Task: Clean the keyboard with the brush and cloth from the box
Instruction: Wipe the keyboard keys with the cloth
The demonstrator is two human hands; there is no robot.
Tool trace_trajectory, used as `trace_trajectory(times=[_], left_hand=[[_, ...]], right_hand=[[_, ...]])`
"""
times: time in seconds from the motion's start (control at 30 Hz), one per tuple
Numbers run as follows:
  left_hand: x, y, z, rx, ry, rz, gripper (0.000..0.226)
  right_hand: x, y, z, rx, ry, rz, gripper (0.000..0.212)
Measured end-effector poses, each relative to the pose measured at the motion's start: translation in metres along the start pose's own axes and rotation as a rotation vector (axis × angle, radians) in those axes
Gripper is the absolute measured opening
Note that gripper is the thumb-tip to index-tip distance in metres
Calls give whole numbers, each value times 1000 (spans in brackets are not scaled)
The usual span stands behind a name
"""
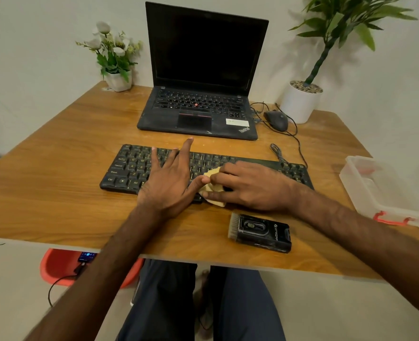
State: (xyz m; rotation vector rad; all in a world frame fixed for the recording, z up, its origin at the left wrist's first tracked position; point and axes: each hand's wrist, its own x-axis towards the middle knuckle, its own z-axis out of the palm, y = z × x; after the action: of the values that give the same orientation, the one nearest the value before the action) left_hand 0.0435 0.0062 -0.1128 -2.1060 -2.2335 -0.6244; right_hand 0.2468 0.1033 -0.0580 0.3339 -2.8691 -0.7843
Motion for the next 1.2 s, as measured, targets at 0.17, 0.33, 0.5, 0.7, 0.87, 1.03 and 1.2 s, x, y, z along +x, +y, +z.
trace_trajectory(times=[0.17,0.33,0.5,0.7,0.87,1.03,1.2], left_hand=[[1,-1,2,-22,6,-2,107],[1,-2,3,12,0,-8,109],[2,-1,3,37,0,-19,111],[2,0,2,28,6,-15,112],[1,-1,1,18,3,-3,110],[2,-2,0,13,1,-18,111],[2,0,1,69,-9,-24,107]], right_hand=[[-40,1,2,63,-16,48,49],[-60,5,-3,103,-63,81,53],[-36,8,-9,127,-67,56,54],[-17,10,-13,126,-25,56,49],[15,-4,0,189,91,181,30],[-4,-6,3,284,34,220,36],[-45,-3,-7,300,-25,306,46]])
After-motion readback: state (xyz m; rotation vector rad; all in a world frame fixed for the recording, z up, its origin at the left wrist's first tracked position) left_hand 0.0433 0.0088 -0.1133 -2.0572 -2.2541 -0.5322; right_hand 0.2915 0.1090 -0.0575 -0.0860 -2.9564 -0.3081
